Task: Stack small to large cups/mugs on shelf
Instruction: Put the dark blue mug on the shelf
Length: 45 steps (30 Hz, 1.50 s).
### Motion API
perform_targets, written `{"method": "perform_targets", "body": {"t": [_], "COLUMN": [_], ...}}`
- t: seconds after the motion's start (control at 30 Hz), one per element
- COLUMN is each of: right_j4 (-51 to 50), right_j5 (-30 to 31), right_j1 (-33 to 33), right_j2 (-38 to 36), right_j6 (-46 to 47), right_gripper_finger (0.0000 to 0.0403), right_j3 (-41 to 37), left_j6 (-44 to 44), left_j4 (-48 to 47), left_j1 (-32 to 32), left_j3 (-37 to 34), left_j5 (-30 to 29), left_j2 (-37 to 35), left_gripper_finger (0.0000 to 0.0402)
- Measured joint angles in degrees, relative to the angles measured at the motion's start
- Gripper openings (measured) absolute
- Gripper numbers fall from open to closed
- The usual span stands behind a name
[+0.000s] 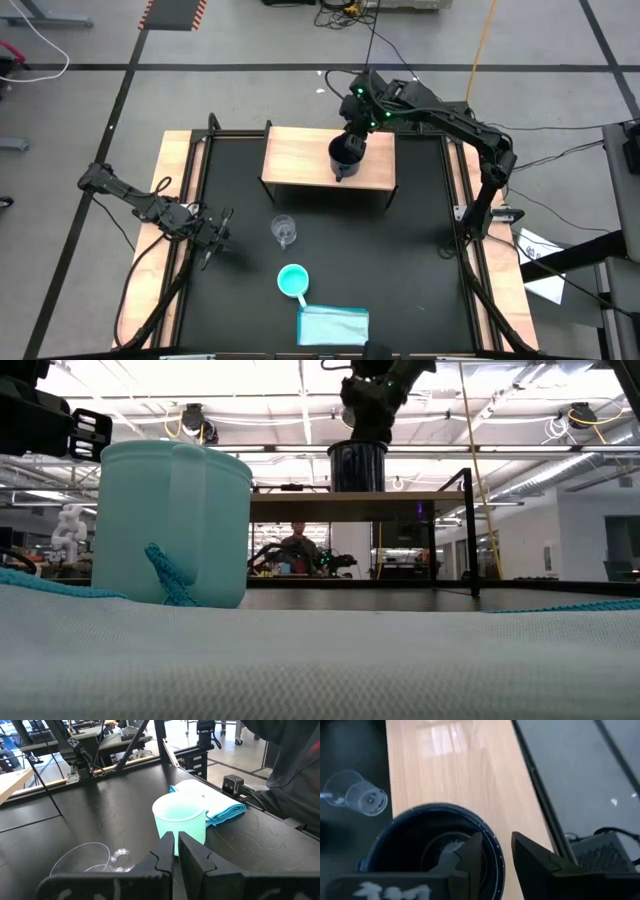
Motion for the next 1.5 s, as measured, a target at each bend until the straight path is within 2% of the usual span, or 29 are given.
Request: {"method": "perform_targets", "body": {"t": [0.23, 0.33, 0.43, 0.53, 0.77, 1.1, 1.27, 1.5], "right_j4": [-0.21, -3.30, -6.99, -6.68, 3.21, 25.02, 31.84, 44.77], "right_j5": [1.32, 1.23, 1.10, 1.09, 2.96, 4.34, 4.11, 3.95], "right_j1": [0.41, 1.55, 3.62, 5.87, 12.64, 18.16, 19.03, 23.82], "right_j2": [-5.01, -7.75, -10.62, -14.38, -27.29, -49.38, -56.28, -62.08], "right_j6": [0.53, 0.60, -0.37, 0.20, 3.01, 9.85, 11.89, 13.45], "right_gripper_finger": [0.0098, 0.0091, 0.0059, 0.0012, 0.0002, 0.0000, 0.0000, 0.0000], "right_j3": [0.01, 0.02, -0.29, -3.79, -22.80, -54.16, -64.32, -75.03], "left_j6": [-0.24, -0.24, -0.04, -0.02, 0.09, 0.57, 1.48, 1.27], "left_j4": [0.65, 0.65, 0.67, 0.65, 3.52, 5.46, 5.56, 6.07], "left_j1": [0.00, 0.00, 0.00, 0.00, 0.00, 0.00, 0.00, 0.00], "left_j3": [-0.02, -0.01, -0.01, -0.01, -0.01, -0.02, 0.00, -0.02], "left_j5": [0.00, -0.01, -0.02, -0.05, -1.54, -3.12, -5.92, -6.01], "left_j2": [-0.02, -0.02, -0.01, 0.00, -0.02, -0.02, -0.02, -0.02], "left_gripper_finger": [0.0028, 0.0028, 0.0028, 0.0028, 0.0028, 0.0028, 0.0028, 0.0028]}}
